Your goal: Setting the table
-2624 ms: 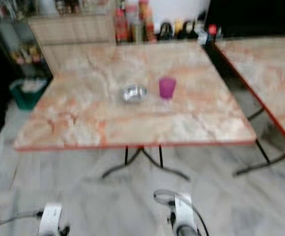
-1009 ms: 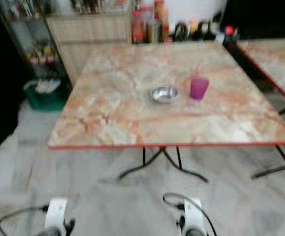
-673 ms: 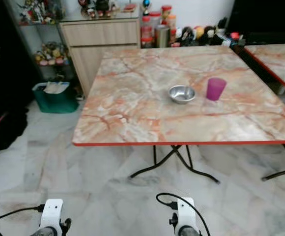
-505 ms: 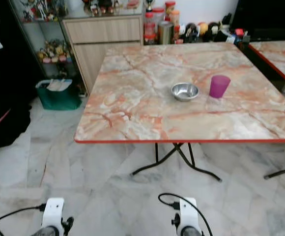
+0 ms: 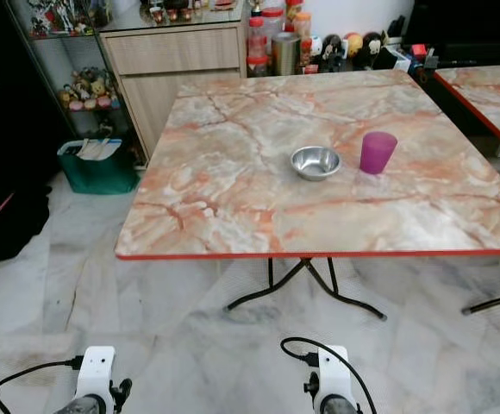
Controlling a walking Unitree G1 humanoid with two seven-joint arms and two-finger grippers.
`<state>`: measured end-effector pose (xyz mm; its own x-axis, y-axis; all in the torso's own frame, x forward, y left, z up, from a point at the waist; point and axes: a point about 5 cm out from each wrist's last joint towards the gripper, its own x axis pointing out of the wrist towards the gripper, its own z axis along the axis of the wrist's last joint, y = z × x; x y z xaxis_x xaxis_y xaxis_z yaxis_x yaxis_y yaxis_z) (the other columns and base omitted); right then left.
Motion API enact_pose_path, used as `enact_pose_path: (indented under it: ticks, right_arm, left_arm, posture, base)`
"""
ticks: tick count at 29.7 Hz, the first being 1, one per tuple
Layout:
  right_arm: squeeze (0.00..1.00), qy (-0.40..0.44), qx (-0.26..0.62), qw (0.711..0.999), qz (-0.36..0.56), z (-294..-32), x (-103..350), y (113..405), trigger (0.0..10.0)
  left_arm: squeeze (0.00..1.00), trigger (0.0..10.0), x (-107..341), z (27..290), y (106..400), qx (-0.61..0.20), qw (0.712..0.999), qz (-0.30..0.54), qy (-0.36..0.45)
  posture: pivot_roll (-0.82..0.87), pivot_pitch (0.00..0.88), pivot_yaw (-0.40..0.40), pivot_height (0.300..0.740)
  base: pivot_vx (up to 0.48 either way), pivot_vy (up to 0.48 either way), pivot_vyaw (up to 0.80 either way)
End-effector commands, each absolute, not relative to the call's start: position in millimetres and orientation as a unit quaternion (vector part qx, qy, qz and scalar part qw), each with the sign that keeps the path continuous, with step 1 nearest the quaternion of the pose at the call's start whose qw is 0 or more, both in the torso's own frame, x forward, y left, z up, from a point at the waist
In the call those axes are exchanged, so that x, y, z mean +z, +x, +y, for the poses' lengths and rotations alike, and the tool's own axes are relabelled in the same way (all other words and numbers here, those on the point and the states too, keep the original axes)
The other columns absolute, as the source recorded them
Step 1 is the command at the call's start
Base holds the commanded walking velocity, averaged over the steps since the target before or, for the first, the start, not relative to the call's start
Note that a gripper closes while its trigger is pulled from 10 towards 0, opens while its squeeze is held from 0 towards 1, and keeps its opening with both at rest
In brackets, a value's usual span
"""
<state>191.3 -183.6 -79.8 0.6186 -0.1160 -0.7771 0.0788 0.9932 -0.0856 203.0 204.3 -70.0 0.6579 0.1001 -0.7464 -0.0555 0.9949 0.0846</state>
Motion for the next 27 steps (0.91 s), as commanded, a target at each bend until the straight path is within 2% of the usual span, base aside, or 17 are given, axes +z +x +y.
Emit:
enact_pose_path:
  ticks: [1, 12, 24, 27]
  right_arm:
    - [0.00, -0.015, -0.052, 0.903, 0.426, -180, -78, 195, 10.0]
    - [0.00, -0.020, -0.053, 0.901, 0.431, -185, -80, 190, 10.0]
    - [0.00, -0.026, -0.047, 0.904, 0.425, -187, -79, 191, 10.0]
    - [0.00, -0.036, -0.035, 0.923, 0.382, -193, -74, 193, 10.0]
  left_arm:
    - [0.00, 10.0, -70, 206, 202, 0.045, 0.909, 0.413, 0.029]
    - [0.00, 10.0, -73, 204, 198, 0.042, 0.907, 0.419, 0.030]
    - [0.00, 10.0, -73, 202, 198, 0.041, 0.907, 0.419, 0.024]
    - [0.00, 10.0, -76, 203, 193, 0.045, 0.904, 0.424, 0.026]
  posture:
    - [0.03, 0.000, 0.059, 0.736]
    - [0.03, 0.000, 0.055, 0.736]
    - [0.03, 0.000, 0.047, 0.736]
    - [0.01, 0.000, 0.043, 0.736]
  base:
    - [0.289, 0.000, 0.00]
    - [0.285, 0.000, 0.00]
    - [0.000, 0.000, 0.00]
    - [0.000, 0.000, 0.00]
